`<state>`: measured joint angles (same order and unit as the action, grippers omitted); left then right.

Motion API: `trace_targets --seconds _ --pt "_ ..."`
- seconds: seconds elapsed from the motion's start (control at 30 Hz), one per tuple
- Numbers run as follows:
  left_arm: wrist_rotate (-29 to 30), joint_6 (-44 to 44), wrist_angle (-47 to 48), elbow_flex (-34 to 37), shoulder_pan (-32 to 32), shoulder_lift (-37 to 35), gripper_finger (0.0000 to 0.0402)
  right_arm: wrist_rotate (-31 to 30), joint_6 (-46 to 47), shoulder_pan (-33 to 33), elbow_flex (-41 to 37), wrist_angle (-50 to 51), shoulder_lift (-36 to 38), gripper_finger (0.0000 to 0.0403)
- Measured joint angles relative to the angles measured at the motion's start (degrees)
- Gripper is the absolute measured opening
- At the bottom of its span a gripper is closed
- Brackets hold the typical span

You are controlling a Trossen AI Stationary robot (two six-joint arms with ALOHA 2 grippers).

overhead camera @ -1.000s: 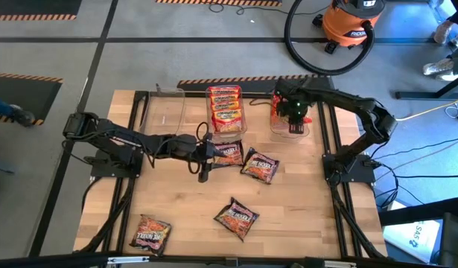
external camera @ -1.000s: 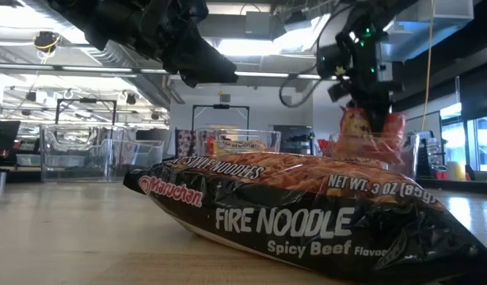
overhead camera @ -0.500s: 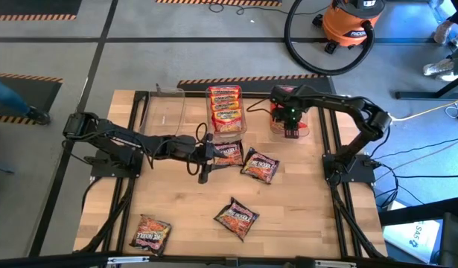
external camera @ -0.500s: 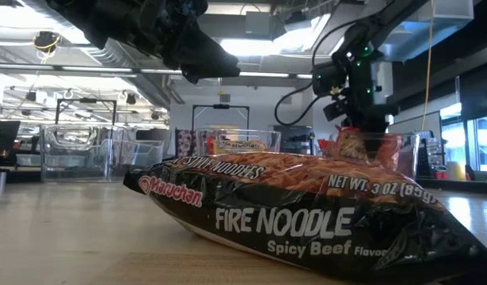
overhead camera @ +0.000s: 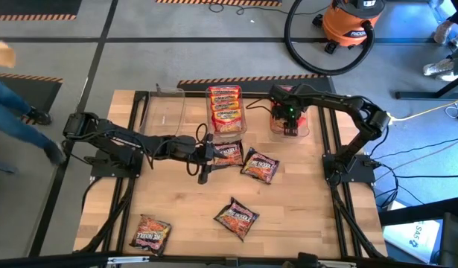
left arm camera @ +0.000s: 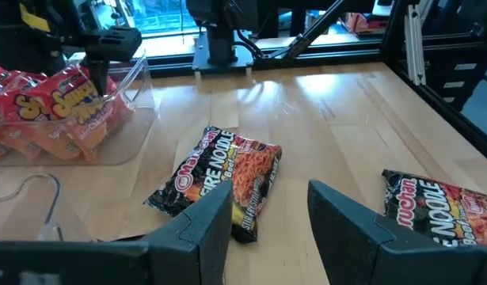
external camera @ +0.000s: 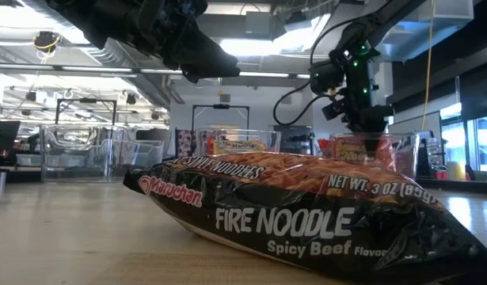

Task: Sort Maruchan noodles
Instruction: Put the orange noodle pack into the right transparent bin, then put the top right black noodle pack into the left transparent bin

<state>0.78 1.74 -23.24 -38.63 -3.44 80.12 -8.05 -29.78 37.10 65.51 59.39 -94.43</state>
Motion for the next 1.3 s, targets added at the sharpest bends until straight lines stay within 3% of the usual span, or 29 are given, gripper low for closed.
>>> trace_targets --seconds 0.17,0.53,0.77,1.07,1.3 --pt "0.00 0.02 0.02 0.00 0.00 0.00 0.0158 -3.35 2.02 0.00 1.61 0.92 0.00 0.0222" --pt "0.01 0.00 0.22 0.00 0.00 0.00 0.0158 -5.09 4.75 0.00 2.85 5.04 0.56 0.0222" --pt "1.23 -0.01 0.15 0.00 0.00 0.00 0.0158 -4.04 8.93 -0.02 5.83 8.52 4.78 0.0223" --pt "7.94 0.00 0.07 0.00 0.07 0.00 0.0158 9.10 17.55 -1.32 3.65 8.67 14.60 0.0223" --pt "9.22 -0.02 0.04 0.00 0.07 0.03 0.0158 12.13 23.74 -10.21 -6.05 -4.49 23.21 0.0223"
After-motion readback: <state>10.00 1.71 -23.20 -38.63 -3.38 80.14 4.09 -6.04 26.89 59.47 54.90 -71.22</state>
